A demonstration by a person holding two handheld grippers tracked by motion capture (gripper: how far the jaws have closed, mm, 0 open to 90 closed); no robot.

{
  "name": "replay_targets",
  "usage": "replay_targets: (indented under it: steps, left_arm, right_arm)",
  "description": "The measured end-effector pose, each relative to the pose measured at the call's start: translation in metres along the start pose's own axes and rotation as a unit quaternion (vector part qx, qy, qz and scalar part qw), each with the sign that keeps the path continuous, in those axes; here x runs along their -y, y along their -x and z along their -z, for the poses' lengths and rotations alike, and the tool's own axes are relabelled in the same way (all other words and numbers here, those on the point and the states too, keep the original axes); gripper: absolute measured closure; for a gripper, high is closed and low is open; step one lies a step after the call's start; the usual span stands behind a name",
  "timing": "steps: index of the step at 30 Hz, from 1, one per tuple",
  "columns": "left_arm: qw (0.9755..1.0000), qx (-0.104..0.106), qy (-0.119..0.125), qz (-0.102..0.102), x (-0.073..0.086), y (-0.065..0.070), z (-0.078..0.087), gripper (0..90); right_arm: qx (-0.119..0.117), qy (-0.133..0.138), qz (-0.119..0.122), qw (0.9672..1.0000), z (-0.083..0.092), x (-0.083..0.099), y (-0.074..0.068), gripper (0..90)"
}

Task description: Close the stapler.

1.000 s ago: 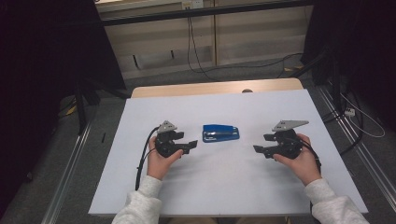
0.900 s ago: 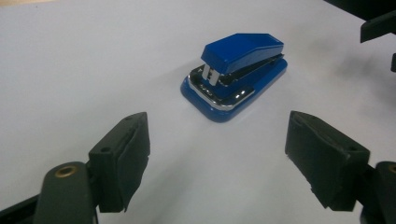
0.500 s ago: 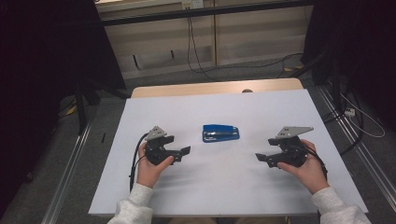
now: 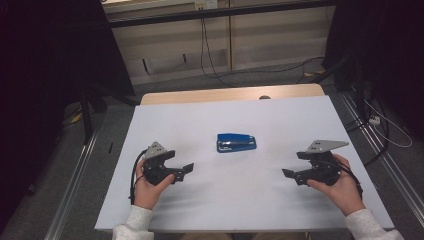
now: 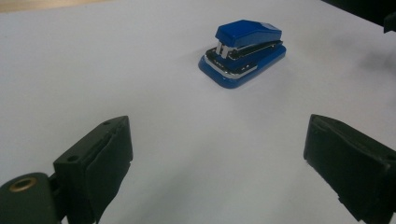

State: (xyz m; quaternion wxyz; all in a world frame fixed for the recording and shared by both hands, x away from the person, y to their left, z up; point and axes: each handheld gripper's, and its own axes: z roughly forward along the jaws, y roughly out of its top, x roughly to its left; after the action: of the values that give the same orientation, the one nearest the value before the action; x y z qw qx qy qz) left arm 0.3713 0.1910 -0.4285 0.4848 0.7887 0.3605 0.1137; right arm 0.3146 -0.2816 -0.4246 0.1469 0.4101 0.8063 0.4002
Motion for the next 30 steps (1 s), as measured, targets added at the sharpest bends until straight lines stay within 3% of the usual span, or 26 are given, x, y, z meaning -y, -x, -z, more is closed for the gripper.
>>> replay_targets:
  steps: [11, 18, 30]
  left_arm:
    - [0.9999, -0.011, 0.003, -0.004, 0.012, -0.006, 0.024, 8.1]
    - [0.9999, -0.012, -0.001, 0.008, 0.023, -0.012, 0.035, 8.1]
    - [0.9998, -0.015, -0.012, 0.000, 0.035, -0.015, 0.052, 8.1]
  right_arm:
    - [-0.006, 0.003, -0.003, 1.0000, 0.010, 0.007, -0.004, 14.6]
    - [-0.008, 0.005, -0.003, 0.9999, 0.015, 0.011, -0.007, 14.2]
    - [-0.008, 0.006, -0.003, 0.9999, 0.019, 0.014, -0.007, 14.2]
